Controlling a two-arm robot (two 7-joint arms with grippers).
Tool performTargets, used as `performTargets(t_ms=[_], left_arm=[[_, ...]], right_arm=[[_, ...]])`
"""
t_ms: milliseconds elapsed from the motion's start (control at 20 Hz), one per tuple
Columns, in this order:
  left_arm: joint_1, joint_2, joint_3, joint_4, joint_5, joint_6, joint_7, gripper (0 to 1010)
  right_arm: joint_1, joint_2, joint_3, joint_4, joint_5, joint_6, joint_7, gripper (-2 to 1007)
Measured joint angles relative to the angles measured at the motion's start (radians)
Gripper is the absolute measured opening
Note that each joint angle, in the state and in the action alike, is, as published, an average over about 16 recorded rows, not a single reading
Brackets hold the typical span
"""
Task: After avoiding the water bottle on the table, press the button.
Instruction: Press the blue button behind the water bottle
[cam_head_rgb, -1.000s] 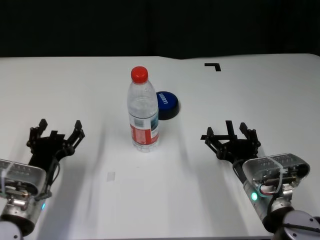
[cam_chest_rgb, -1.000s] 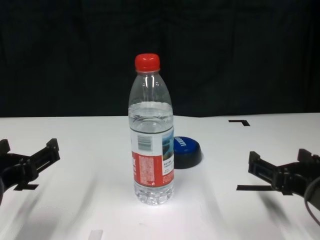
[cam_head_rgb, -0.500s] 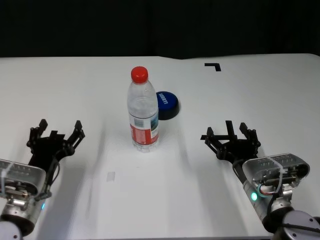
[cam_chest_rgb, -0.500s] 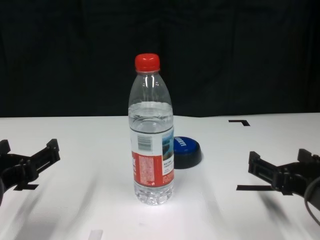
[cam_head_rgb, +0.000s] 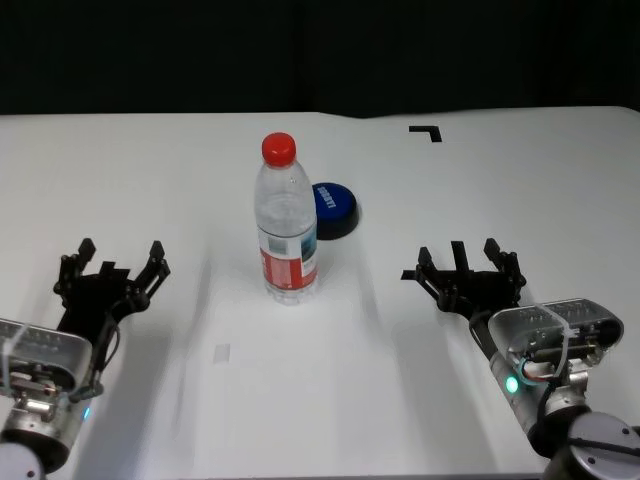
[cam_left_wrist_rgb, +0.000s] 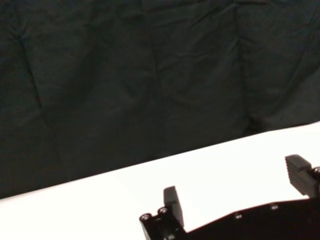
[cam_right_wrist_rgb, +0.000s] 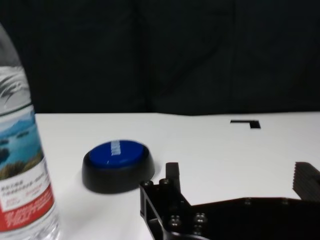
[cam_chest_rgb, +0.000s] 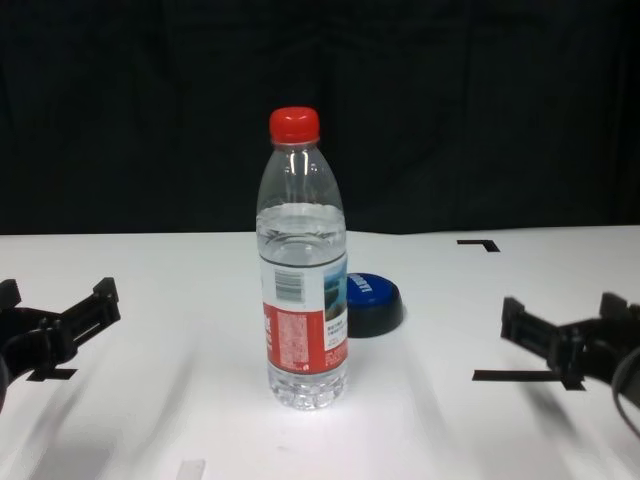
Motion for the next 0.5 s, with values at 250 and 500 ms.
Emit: performTargets(t_ms=[250,500], left_arm=[[0.000,0.000,0.000,0.000,0.000,0.000,0.000,1003],[0.000,0.000,0.000,0.000,0.000,0.000,0.000,1003]], right_arm=[[0.016,-0.007,0.017,0.005,-0.010,0.010,0.016,1003],[0.042,-0.012,0.035,0.017,-0.018,0.019,0.038,1003]])
